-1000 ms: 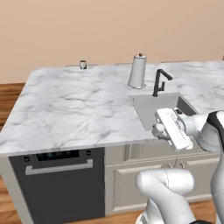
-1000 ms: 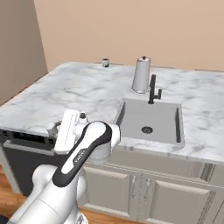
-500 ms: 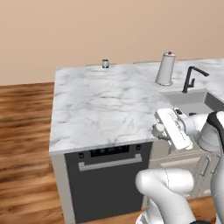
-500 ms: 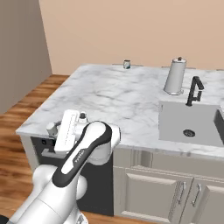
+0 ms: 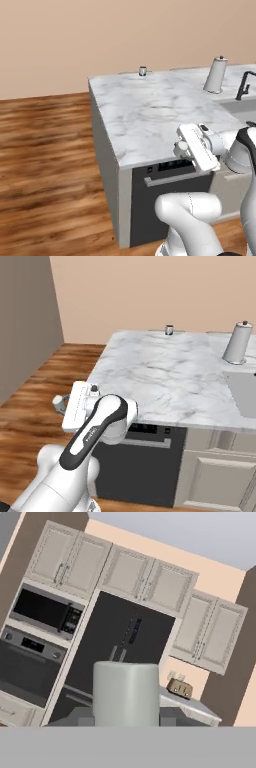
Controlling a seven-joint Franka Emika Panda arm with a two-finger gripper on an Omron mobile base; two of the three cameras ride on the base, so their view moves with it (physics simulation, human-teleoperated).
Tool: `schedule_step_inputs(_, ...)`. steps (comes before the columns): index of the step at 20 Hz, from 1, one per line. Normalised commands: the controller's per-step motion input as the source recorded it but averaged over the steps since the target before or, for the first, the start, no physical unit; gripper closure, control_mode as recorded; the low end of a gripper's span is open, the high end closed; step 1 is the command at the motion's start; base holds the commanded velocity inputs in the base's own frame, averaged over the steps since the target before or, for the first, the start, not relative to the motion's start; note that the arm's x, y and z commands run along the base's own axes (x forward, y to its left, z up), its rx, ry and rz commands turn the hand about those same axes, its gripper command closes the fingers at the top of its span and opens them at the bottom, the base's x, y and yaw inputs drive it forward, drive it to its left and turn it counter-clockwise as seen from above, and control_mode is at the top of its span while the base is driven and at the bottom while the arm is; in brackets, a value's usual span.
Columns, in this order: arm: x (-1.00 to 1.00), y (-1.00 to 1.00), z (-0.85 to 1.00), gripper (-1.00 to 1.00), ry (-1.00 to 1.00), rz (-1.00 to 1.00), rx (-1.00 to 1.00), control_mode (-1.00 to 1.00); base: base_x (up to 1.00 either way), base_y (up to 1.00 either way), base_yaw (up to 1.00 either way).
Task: Pick up the marshmallow and place it in the cup of hot chocolate on the dining counter.
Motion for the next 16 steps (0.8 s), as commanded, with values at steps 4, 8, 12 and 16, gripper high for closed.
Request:
schedule_step_inputs(4, 0.00, 0.00, 0.00, 1.00, 0.00, 0.00, 0.00, 1.00, 0.00, 1.00, -0.23)
schedule_step_inputs(8, 0.00, 0.00, 0.00, 1.00, 0.00, 0.00, 0.00, 1.00, 0.01, 1.00, -0.28)
schedule_step_inputs(12, 0.00, 0.00, 0.00, 1.00, 0.00, 0.00, 0.00, 1.00, 0.26, 1.00, -0.37)
schedule_step_inputs(16, 0.00, 0.00, 0.00, 1.00, 0.00, 0.00, 0.00, 1.00, 0.44, 1.00, -0.44)
